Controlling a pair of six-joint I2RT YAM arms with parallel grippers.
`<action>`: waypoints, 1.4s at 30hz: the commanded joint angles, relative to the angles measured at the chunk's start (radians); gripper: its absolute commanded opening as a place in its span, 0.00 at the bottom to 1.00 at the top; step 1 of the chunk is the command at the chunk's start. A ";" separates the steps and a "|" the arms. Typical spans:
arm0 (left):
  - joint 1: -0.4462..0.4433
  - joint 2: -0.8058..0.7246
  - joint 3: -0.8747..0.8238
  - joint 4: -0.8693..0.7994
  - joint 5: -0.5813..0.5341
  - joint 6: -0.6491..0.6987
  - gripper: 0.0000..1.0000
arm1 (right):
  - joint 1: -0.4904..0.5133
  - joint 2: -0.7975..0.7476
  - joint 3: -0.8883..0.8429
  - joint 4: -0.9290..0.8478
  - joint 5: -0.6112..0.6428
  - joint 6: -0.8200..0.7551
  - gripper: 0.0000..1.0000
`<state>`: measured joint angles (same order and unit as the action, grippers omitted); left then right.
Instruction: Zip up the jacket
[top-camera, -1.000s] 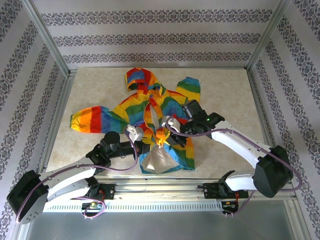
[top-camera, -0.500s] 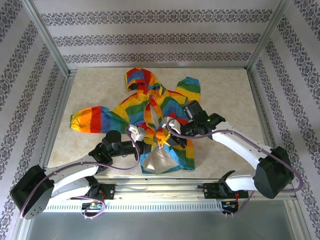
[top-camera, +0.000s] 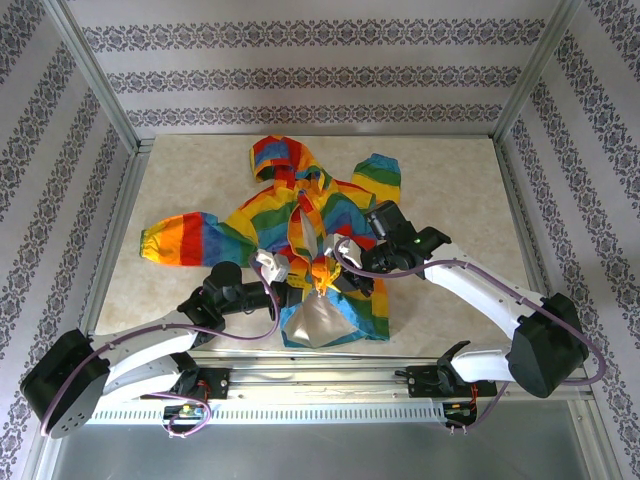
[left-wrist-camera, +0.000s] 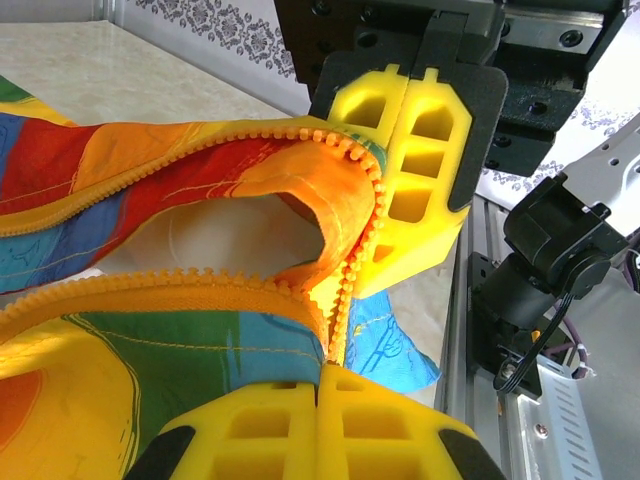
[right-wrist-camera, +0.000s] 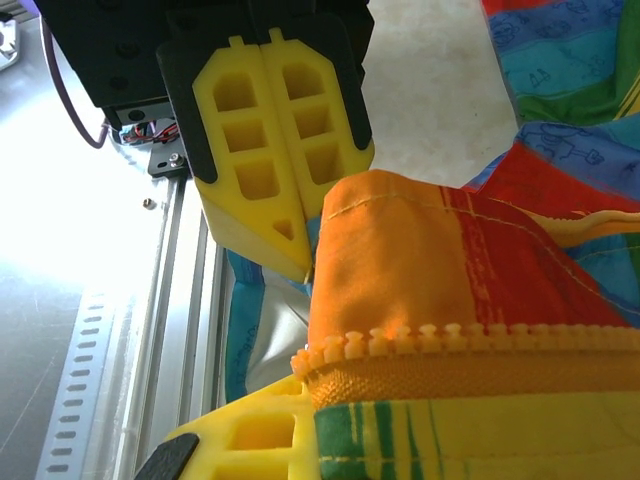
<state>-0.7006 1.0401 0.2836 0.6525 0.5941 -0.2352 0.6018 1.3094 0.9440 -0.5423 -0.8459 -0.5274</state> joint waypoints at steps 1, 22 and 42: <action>0.012 0.014 -0.014 0.093 -0.001 0.025 0.00 | -0.004 -0.015 0.003 0.015 -0.058 -0.004 0.00; 0.012 0.033 -0.046 0.148 0.042 -0.003 0.00 | -0.014 -0.021 0.004 0.021 -0.054 0.000 0.00; 0.013 0.072 -0.036 0.131 0.073 0.001 0.00 | -0.016 -0.029 0.006 0.019 -0.080 0.003 0.00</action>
<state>-0.6979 1.1118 0.2485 0.7708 0.6369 -0.2428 0.5907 1.3025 0.9440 -0.5419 -0.8700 -0.5232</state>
